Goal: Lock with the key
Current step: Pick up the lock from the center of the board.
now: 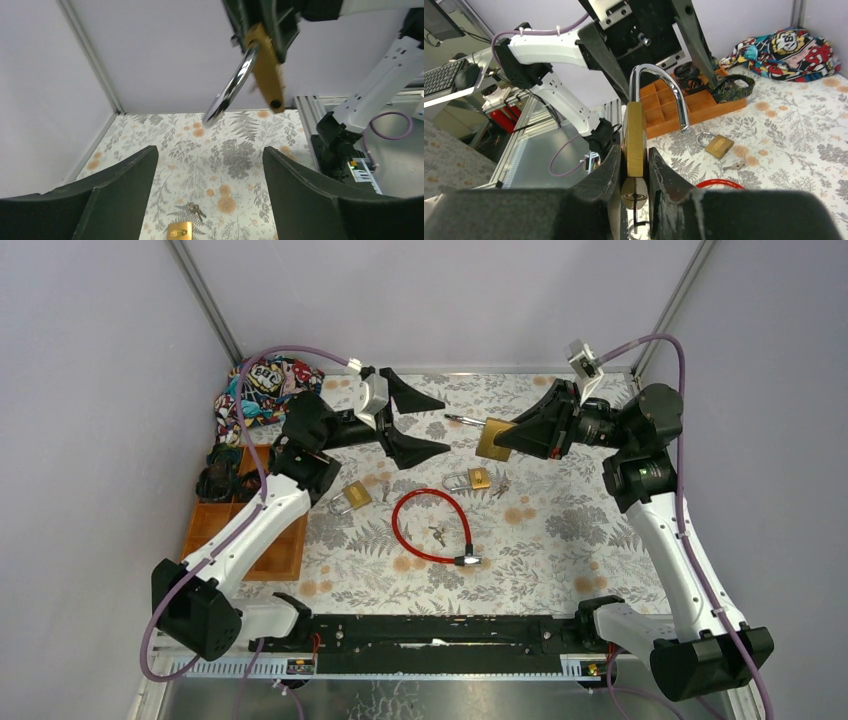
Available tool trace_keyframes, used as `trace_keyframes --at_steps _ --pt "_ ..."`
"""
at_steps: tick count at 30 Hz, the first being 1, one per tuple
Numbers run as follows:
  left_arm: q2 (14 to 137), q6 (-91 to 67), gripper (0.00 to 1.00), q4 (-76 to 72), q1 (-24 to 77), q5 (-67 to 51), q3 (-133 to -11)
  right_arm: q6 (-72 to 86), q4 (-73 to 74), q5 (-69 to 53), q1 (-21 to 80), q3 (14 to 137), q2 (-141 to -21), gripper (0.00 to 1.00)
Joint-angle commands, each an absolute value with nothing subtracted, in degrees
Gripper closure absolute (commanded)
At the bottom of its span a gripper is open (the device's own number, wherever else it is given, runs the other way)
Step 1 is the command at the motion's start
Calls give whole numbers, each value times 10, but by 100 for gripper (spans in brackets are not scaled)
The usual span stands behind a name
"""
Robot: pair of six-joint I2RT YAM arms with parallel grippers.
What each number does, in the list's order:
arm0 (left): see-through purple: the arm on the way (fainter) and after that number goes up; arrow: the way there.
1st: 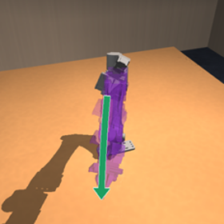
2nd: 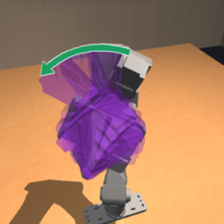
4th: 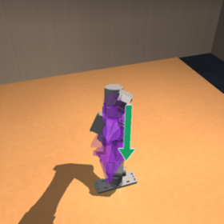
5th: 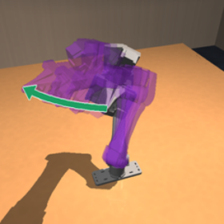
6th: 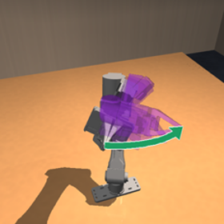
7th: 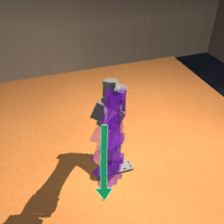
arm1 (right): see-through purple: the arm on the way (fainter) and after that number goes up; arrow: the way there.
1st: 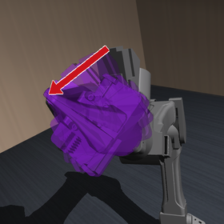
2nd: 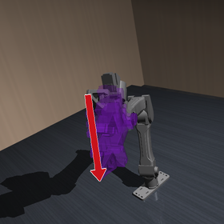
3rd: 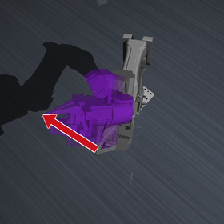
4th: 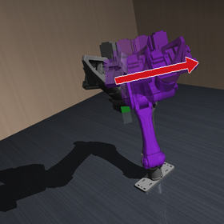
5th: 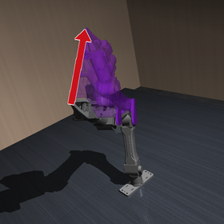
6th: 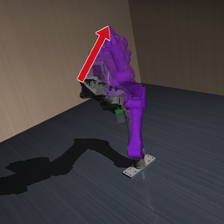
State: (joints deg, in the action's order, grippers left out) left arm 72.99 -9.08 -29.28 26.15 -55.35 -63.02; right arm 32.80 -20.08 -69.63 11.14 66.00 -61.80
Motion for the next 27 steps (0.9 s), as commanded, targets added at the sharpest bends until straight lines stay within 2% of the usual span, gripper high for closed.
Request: trace_keyframes --at_steps 1,4,6,10,12,14,17,18,19,20,21,23,24,27 --pt "731 -116 16 -339 284 -585 -655 301 -196 -722 112 698 -618 100" --pt "727 -109 18 -341 306 -584 -656 301 -201 -720 111 693 -616 100" --pt "730 -120 27 -342 312 -585 -661 301 -203 -716 112 690 -615 100" --pt "737 -146 64 -351 314 -576 -672 301 -207 -717 112 684 -613 100" --pt "740 -169 79 -367 314 -578 -675 294 -196 -718 111 682 -612 100" --pt "743 -193 100 -374 316 -582 -675 279 -175 -713 112 684 -612 100" --pt "745 -254 100 -381 318 -577 -675 259 -154 -702 111 685 -611 100" --pt "748 -285 100 -389 318 -568 -674 253 -145 -692 112 684 -611 95" --pt "749 -318 100 -395 317 -554 -677 241 -132 -684 112 682 -611 74" --pt "750 -341 100 -399 317 -540 -678 227 -120 -680 112 678 -611 47" --pt "749 -357 100 -403 317 -525 -679 223 -120 -673 112 667 -610 33" --pt "741 -368 100 -420 317 -514 -676 244 -155 -661 111 636 -606 16" --pt "738 -371 100 -428 318 -510 -674 264 -189 -659 111 617 -603 13" --pt "730 -384 100 -437 317 -503 -667 337 -314 -660 109 566 -594 12"
